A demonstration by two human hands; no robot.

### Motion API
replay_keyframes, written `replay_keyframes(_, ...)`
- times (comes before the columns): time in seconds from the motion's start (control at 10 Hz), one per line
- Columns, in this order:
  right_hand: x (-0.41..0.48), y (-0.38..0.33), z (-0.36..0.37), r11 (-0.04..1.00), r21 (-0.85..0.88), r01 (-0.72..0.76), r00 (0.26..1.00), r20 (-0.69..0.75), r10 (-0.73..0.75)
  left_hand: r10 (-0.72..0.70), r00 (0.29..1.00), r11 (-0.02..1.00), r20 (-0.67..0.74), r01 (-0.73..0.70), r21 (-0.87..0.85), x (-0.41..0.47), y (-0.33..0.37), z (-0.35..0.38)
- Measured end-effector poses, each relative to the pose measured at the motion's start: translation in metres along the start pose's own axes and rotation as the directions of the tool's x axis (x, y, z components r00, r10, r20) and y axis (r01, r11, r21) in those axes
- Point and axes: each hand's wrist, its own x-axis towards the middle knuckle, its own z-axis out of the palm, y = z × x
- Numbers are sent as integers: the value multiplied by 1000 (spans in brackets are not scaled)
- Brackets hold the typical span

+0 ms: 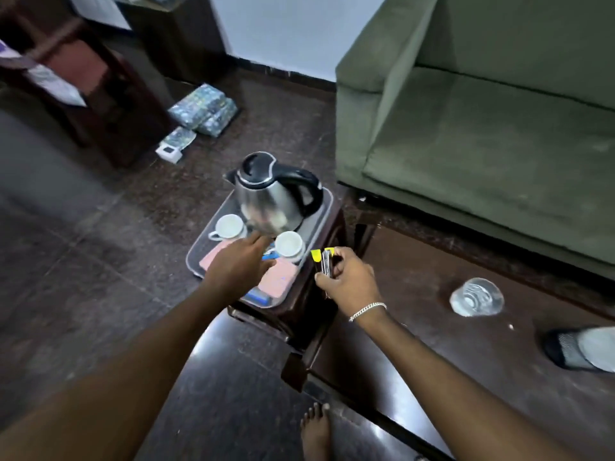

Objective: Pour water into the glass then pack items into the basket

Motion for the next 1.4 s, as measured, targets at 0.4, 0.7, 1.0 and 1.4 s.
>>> replay_keyframes(0.4, 25, -60, 118, 942, -323, -88, 983, 126, 135, -270, 953, 961, 140, 275, -16, 18, -131, 20)
replay_keyframes(0.7, 50, -47, 155, 905, -392, -168, 975, 71, 212, -302, 939, 953, 163, 303, 18, 37, -145, 49)
replay_keyframes(1.0, 54, -41, 148, 900, -406, -158, 974, 88, 211, -322, 940, 932, 112, 335, -139, 41, -148, 58)
replay_keyframes(1.4, 20, -24, 85, 860, -494, 130, 987, -19, -160, -98, 981, 993, -166, 86, -80, 15, -109, 27)
